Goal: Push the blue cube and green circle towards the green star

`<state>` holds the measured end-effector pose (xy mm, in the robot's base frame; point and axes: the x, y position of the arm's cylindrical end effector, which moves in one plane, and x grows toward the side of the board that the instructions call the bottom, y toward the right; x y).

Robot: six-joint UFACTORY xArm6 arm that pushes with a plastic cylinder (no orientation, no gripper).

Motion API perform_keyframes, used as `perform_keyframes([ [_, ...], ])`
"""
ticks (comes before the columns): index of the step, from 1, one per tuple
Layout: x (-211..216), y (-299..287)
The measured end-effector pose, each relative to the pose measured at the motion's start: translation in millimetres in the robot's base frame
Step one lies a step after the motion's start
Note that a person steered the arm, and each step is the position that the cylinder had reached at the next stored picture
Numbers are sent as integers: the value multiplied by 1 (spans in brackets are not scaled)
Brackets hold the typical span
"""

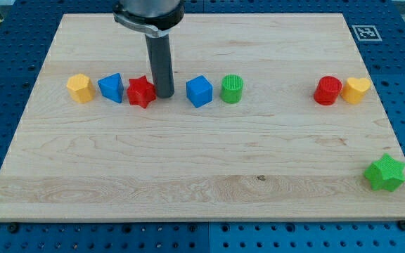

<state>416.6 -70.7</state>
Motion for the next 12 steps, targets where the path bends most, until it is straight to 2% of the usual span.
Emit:
perform_keyframes([
  [2,4,16],
  [4,-6,71],
  [7,-25,116],
  [12,-35,161],
])
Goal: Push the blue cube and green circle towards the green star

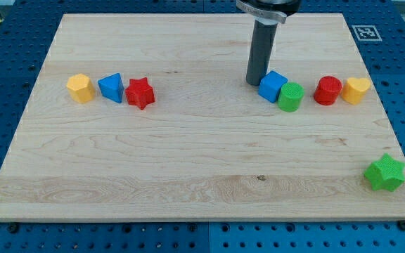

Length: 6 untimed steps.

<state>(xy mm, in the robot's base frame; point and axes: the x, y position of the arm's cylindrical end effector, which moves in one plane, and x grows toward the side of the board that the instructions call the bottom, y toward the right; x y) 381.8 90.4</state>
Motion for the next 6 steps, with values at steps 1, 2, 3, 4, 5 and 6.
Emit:
perform_keyframes([
  [1,-8,6],
  [2,-8,16],
  [3,0,28],
  [4,16,36],
  [5,37,39],
  [6,58,52],
])
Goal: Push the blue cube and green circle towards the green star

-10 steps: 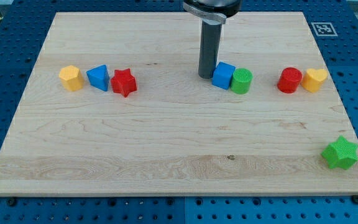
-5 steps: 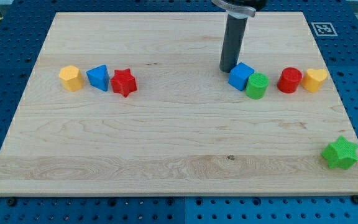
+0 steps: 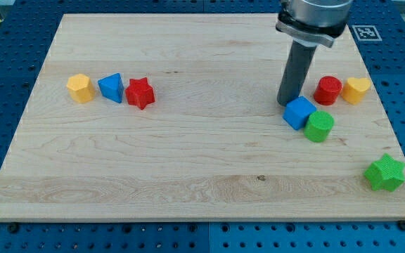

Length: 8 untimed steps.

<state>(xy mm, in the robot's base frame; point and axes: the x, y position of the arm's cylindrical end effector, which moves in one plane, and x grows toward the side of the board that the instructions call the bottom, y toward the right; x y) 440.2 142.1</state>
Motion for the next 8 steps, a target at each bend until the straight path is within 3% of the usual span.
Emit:
perform_keyframes([
  [4,44,81],
  [8,67,82],
])
